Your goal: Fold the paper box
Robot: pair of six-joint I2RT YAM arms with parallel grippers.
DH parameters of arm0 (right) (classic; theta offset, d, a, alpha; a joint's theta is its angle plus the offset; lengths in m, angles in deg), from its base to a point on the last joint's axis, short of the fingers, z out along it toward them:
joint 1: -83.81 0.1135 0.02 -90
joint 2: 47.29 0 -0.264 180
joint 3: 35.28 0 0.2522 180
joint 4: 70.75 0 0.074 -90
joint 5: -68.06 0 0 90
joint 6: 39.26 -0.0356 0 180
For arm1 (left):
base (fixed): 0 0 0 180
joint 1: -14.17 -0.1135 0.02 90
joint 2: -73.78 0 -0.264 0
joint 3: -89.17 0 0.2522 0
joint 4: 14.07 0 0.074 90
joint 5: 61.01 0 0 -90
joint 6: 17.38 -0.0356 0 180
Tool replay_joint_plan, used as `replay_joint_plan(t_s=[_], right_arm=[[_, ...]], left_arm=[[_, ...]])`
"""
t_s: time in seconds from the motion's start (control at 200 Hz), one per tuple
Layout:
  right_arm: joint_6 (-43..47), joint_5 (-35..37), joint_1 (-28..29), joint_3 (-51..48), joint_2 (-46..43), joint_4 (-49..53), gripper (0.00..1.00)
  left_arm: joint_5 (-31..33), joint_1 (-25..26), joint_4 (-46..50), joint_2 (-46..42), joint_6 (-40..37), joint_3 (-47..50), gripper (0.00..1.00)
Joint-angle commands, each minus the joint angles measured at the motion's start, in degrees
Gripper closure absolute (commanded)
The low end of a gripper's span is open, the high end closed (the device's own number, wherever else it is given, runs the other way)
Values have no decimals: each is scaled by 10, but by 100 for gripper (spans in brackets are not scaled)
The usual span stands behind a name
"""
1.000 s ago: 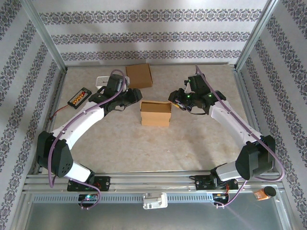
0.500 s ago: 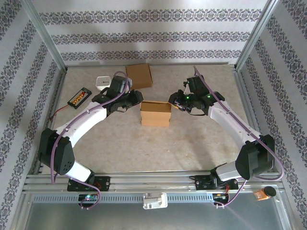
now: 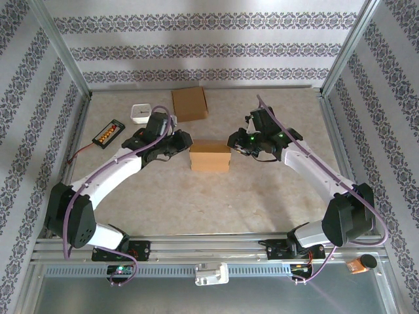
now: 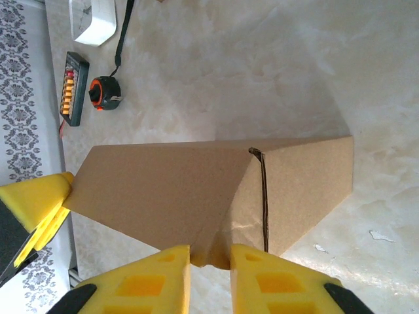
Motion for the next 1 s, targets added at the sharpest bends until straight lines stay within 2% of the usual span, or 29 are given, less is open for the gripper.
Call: replay_joint_plan(t_s=[0.0, 0.14, 0.305, 0.43, 0.595, 0.834, 0.999], right_arm=[[17, 16, 5, 9, -5, 33, 74], [21, 19, -1, 41, -21, 34, 63], [26, 48, -11, 44, -26, 27, 59], [23, 39, -17, 43, -5, 30, 58], [24, 14, -8, 36, 18, 17, 69], [52, 34, 1, -3, 24, 20, 84], [62, 45, 1, -14, 22, 31, 84]], left_arm=[[2, 9, 22, -9, -3, 15, 77], [33, 9, 21, -26, -24, -2, 64], [46, 9, 8, -22, -23, -19, 59], [53, 9, 14, -4, -32, -30, 57], [28, 9, 9, 17, -34, -25, 60], [17, 15, 12, 10, -28, 19, 77], [18, 18, 13, 4, -26, 36, 78]])
